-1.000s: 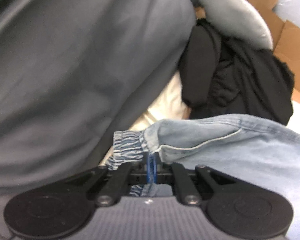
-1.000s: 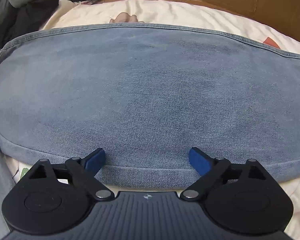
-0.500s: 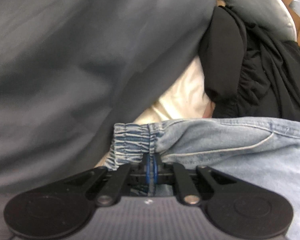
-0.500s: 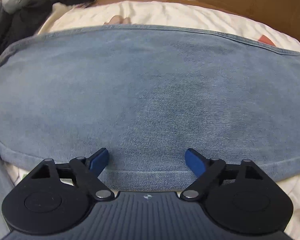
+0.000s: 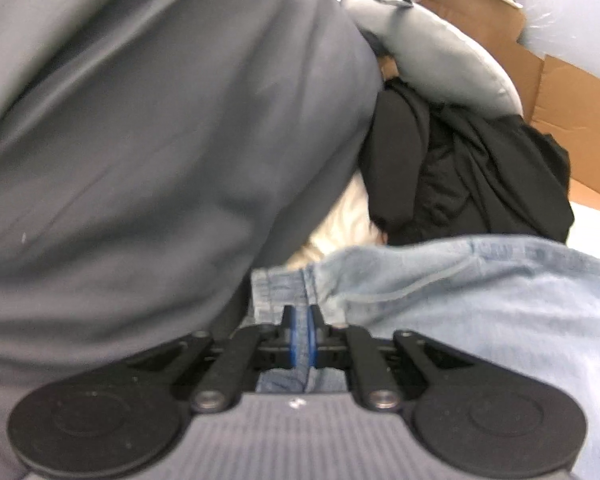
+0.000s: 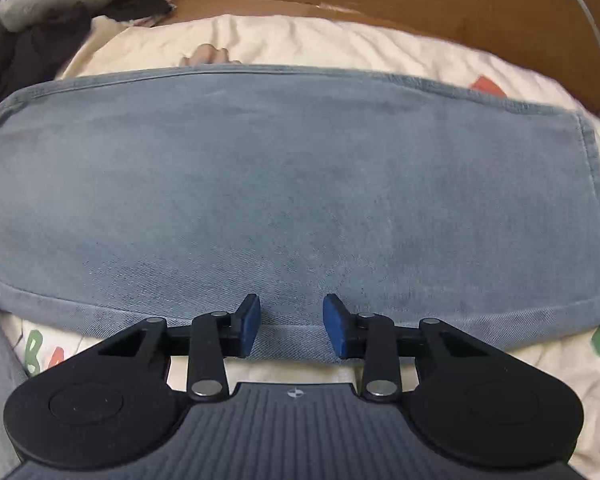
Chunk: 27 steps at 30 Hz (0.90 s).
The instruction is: Fold clothes
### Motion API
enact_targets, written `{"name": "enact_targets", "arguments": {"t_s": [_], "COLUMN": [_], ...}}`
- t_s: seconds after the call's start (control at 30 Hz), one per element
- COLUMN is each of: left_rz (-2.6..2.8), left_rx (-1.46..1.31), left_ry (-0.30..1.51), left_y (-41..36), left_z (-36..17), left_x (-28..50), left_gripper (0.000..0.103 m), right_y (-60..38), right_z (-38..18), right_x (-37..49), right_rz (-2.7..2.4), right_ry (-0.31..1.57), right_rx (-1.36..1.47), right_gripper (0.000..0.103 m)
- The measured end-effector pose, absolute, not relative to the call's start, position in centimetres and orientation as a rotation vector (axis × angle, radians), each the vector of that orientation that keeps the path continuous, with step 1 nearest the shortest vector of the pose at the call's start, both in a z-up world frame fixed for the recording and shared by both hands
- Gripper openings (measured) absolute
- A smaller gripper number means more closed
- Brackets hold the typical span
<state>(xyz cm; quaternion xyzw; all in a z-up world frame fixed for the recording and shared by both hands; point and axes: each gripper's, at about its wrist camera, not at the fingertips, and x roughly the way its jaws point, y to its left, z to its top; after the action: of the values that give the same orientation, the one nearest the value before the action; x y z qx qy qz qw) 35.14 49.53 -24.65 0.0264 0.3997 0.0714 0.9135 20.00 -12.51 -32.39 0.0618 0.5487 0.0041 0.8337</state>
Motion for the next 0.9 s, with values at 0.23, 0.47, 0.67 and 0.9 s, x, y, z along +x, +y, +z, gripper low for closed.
{"name": "enact_targets", "arguments": {"t_s": [0.23,0.47,0.67,0.9], "left_rz": [0.111,0.164,0.163,0.165], "left_rx": [-0.021,0.034,0.012,-0.030], "left_ry": [0.929,0.947,0.943,0.959], "left_y": [51.5,50.2,49.6,50.2], "left_z": [-29.0,-30.7,-27.4,-24.8], "left_x": [34.6,37.4,35.6,30.9], "left_gripper": [0.003,0.003,0.021,0.061], "right_y": [-12.6,-12.9,-12.6,-13.7], "right_z": [-32.9,-31.3,-28.6,-25.6], "right_x": [20.5,20.3,18.0,15.2], "right_rz": [-0.009,-0.003,0.052,0.045], "right_ry": [1.177,1.150,1.101,1.068], "right_rx": [0.149,0.190,0.183,0.229], "right_gripper": [0.040,0.041,0.041,0.048]}}
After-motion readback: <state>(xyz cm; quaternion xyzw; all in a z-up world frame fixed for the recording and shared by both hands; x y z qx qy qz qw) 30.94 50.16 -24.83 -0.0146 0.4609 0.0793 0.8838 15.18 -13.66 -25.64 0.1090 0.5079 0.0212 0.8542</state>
